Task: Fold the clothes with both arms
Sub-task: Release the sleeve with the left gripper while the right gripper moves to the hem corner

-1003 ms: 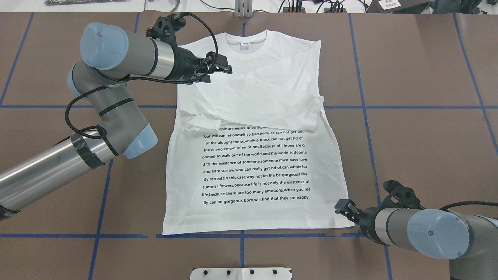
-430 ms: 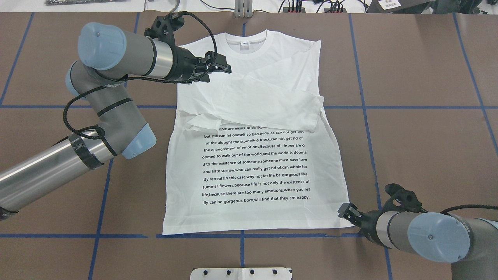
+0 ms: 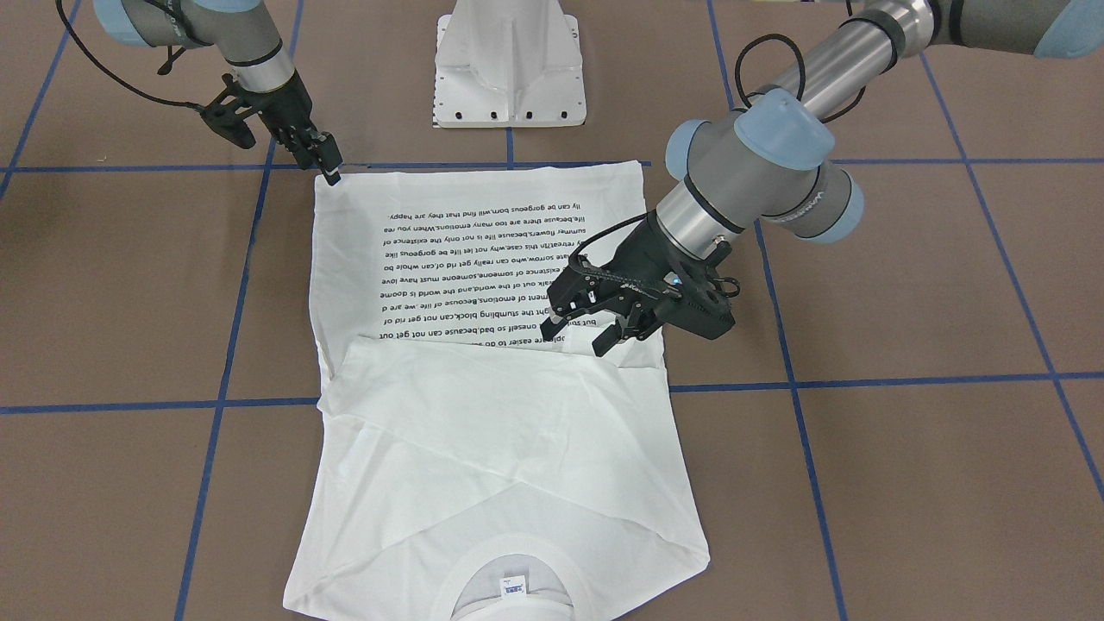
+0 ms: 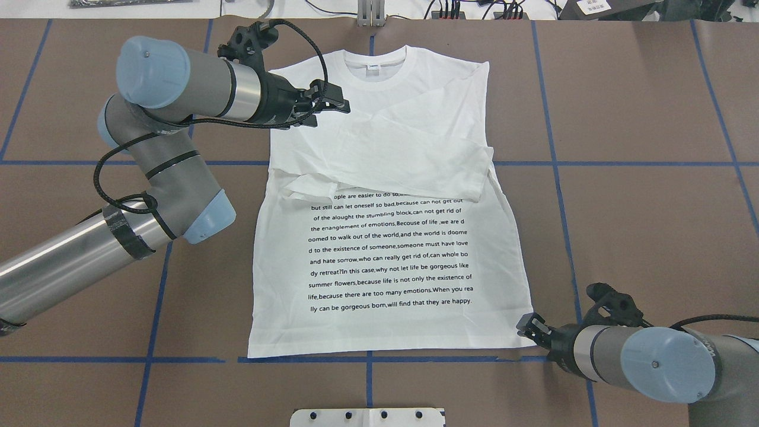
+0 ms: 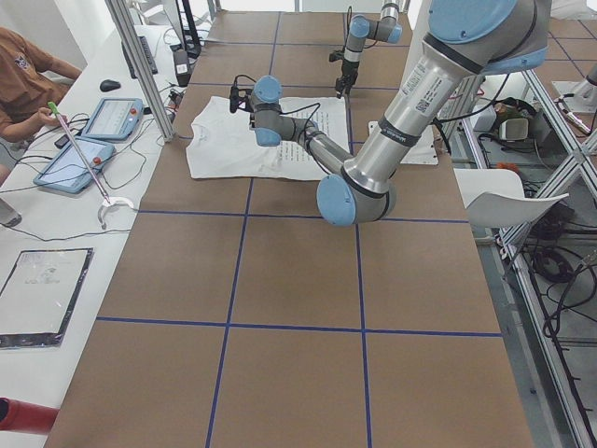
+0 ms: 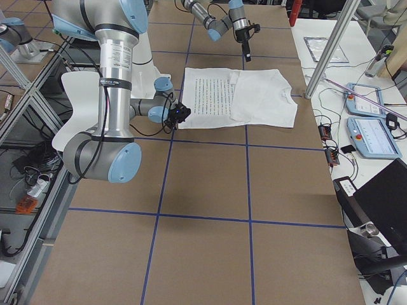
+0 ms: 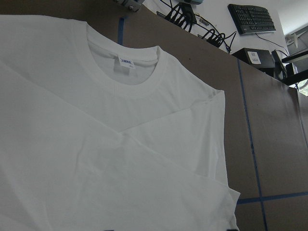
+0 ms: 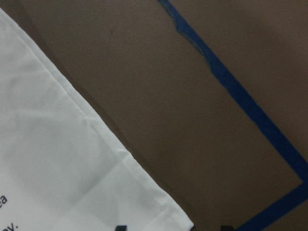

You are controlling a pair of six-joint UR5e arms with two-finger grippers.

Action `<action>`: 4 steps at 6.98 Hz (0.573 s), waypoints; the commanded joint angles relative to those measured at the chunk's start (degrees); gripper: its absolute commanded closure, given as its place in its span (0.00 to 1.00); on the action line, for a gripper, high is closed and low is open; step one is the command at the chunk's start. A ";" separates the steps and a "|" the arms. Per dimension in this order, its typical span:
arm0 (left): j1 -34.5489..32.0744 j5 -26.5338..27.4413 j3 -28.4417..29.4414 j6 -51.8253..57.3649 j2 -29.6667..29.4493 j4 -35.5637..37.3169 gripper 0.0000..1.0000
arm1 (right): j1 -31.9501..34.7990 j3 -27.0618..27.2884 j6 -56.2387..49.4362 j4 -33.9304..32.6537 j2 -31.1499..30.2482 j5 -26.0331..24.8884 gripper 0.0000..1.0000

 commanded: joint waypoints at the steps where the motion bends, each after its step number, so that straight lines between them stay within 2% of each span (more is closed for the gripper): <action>1: 0.00 0.07 -0.06 -0.01 0.06 -0.01 0.17 | -0.31 -0.11 0.00 -0.08 -0.01 0.03 0.31; 4: 0.00 -0.02 -1.28 -0.10 1.37 -0.01 0.17 | -0.48 -0.19 0.00 -0.08 -0.09 0.03 0.43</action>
